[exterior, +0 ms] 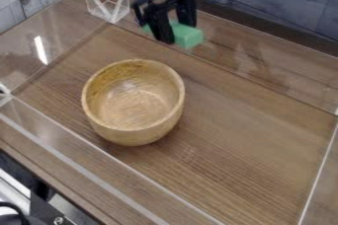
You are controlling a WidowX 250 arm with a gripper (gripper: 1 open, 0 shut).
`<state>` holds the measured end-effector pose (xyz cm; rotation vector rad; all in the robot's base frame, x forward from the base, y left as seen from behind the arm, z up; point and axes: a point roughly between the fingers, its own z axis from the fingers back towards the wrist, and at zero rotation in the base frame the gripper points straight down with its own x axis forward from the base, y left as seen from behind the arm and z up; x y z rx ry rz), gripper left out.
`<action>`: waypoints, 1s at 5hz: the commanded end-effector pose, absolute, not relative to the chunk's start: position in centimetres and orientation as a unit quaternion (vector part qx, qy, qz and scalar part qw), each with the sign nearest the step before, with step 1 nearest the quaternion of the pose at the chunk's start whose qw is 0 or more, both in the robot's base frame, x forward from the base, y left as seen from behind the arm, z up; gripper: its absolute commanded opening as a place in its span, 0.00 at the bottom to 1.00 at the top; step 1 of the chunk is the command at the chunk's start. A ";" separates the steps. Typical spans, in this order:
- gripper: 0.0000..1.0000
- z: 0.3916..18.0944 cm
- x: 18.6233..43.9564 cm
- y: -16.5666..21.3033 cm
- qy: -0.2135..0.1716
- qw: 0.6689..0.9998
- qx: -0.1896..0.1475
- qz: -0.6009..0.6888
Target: Put green object into wooden bowl
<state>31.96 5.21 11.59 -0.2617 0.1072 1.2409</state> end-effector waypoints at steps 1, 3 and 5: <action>0.00 16.1 31.4 6.0 0.020 0.846 -0.134 0.516; 0.00 14.6 29.4 10.3 0.021 0.909 -0.103 0.403; 0.00 11.5 27.7 12.0 0.024 0.960 -0.071 0.271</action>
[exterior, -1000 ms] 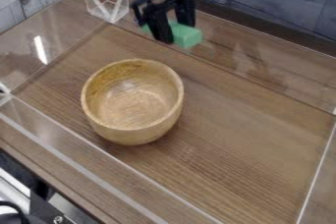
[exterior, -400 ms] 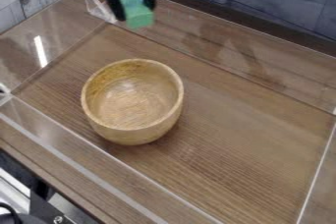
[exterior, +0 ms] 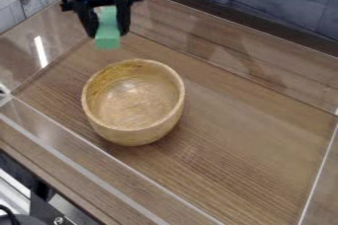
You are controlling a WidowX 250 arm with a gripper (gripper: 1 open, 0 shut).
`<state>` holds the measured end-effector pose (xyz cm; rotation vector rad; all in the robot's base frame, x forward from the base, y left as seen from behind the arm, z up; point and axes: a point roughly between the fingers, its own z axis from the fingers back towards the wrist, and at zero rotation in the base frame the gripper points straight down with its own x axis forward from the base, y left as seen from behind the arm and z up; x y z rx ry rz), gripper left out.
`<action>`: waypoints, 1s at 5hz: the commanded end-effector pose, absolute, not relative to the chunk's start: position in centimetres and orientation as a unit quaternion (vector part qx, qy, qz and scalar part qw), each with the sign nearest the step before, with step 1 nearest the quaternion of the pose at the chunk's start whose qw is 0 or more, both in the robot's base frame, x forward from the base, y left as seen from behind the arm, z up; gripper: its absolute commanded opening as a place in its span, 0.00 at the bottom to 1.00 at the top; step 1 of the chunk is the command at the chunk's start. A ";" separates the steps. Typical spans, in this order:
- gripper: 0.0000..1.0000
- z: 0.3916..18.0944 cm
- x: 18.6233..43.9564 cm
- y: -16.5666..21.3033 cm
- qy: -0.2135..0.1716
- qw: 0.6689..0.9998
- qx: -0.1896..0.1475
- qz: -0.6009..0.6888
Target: Put green object into wooden bowl
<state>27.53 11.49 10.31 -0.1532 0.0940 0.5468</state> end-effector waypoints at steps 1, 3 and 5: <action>0.00 10.5 27.5 10.8 0.028 0.977 -0.068 0.201; 0.00 7.1 27.6 8.6 0.032 0.994 -0.061 0.086; 0.00 4.7 27.1 10.0 0.037 0.995 -0.057 0.067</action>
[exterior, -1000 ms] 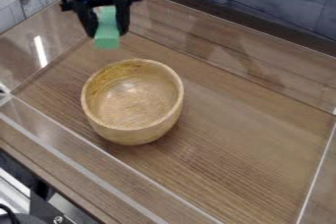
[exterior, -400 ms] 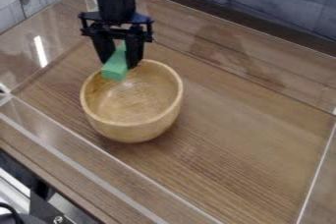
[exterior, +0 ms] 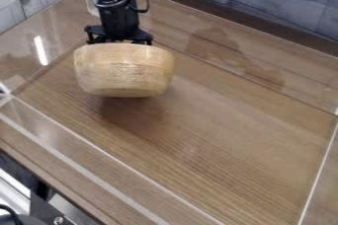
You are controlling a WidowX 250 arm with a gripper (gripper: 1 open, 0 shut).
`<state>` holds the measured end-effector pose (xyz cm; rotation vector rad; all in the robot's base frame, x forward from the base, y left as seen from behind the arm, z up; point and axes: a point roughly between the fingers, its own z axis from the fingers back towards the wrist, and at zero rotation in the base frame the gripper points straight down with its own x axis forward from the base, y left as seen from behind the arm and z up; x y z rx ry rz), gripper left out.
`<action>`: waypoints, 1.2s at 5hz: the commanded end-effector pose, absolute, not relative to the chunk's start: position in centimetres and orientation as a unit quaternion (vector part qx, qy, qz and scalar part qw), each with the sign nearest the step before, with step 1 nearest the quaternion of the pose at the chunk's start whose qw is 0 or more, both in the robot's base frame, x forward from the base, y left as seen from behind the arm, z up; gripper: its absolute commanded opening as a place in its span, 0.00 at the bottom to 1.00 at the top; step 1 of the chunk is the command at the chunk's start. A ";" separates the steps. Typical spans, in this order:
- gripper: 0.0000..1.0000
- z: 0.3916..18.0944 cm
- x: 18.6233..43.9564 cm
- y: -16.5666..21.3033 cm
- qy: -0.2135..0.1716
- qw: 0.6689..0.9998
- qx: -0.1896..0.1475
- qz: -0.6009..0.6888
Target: Put green object into wooden bowl
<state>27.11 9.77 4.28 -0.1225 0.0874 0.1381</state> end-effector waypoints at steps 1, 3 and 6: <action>1.00 4.7 26.7 9.7 0.041 0.995 -0.056 0.077; 0.00 4.2 27.7 8.9 0.047 0.997 -0.056 0.005; 0.00 7.0 26.9 8.1 0.040 0.995 -0.066 0.062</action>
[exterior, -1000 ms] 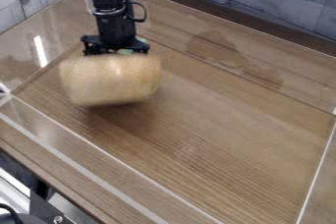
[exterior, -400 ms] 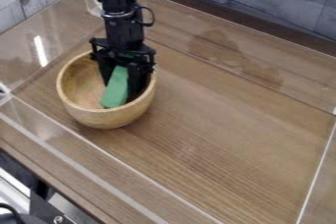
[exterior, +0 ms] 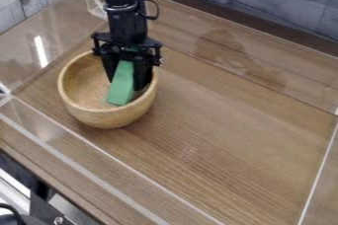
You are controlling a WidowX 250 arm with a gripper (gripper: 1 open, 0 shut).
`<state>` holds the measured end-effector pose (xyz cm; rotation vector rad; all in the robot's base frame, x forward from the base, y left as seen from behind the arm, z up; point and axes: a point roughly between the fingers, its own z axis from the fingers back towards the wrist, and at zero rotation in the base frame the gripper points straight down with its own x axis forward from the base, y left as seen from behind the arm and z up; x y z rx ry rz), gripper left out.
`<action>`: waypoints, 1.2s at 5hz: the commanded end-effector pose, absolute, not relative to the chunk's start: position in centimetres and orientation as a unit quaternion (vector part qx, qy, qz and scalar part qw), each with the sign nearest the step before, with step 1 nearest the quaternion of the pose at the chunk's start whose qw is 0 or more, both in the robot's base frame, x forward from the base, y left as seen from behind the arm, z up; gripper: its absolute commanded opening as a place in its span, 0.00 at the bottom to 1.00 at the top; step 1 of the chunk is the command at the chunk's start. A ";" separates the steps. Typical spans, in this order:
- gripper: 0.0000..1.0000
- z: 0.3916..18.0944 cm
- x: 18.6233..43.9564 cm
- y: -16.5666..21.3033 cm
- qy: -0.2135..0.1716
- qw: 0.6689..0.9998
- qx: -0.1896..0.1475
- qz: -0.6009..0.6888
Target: Put green object into wooden bowl
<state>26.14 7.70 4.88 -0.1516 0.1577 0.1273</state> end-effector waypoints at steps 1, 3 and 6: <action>1.00 7.8 26.7 8.5 0.038 0.995 -0.068 0.061; 1.00 10.4 27.7 9.1 0.022 0.992 -0.075 0.095; 1.00 13.4 29.2 9.6 0.007 0.994 -0.073 0.083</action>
